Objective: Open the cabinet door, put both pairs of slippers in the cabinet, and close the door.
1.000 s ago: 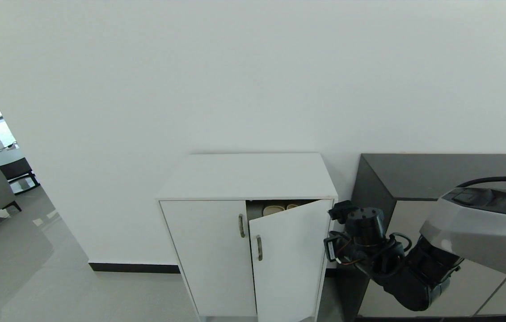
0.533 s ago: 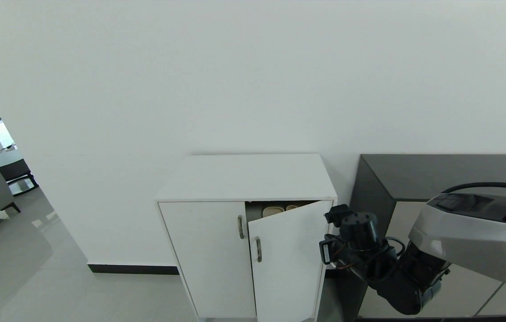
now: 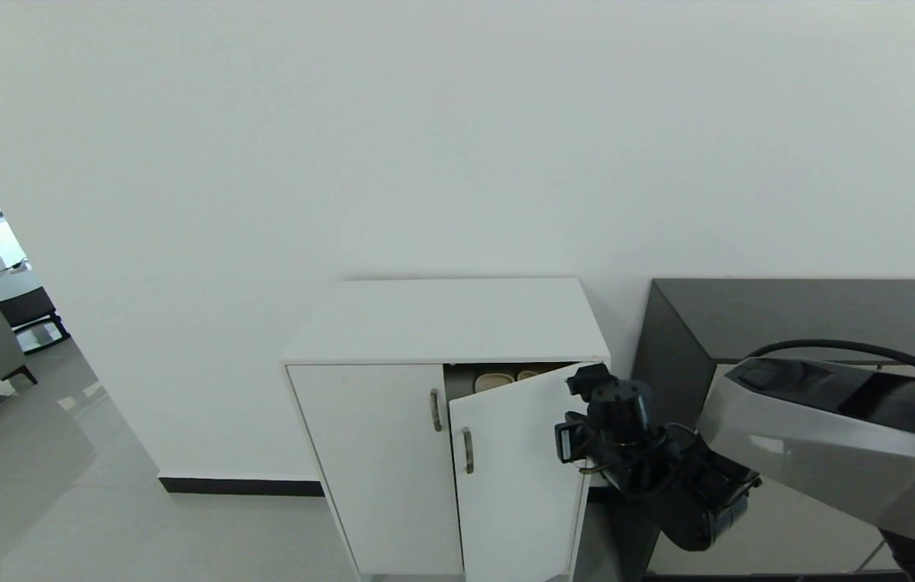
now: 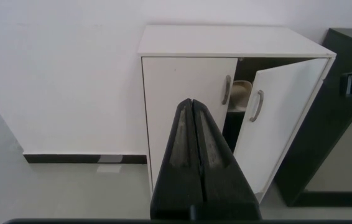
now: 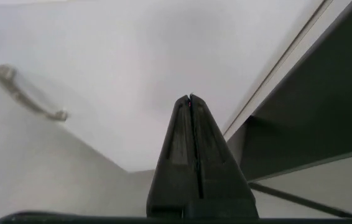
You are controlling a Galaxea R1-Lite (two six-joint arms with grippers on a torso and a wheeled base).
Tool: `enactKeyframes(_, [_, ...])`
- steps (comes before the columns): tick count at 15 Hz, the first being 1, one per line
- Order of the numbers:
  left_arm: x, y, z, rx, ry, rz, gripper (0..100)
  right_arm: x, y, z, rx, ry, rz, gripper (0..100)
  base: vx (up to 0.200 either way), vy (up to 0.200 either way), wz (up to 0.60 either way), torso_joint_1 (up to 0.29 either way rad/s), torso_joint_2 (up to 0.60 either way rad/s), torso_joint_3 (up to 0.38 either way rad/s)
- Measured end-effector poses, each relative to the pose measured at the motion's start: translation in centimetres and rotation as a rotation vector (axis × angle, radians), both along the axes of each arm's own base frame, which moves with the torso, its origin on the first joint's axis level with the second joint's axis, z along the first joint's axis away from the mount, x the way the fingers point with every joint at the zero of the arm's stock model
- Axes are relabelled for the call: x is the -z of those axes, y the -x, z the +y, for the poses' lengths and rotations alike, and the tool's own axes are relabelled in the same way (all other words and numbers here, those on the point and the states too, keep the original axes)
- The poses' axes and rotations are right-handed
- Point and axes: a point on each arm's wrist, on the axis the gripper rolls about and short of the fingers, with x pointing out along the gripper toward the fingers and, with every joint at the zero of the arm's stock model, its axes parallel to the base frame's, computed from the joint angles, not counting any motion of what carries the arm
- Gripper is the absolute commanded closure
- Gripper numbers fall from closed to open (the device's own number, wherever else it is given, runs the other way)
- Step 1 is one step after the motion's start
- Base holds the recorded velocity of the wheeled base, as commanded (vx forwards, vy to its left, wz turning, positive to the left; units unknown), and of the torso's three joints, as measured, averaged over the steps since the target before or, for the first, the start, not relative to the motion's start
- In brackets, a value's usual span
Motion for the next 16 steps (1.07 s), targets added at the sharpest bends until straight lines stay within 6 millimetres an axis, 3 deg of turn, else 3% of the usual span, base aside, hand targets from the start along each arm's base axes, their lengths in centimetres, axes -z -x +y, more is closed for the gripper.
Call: enactKeyframes(16, [0.0,0.0,0.0,0.003,-0.001,0.0,100,2.3,-5.4,1.4,0.078,-0.027,-0.072,100,0.0,0.0,0.0,0.0,0.0,0.0])
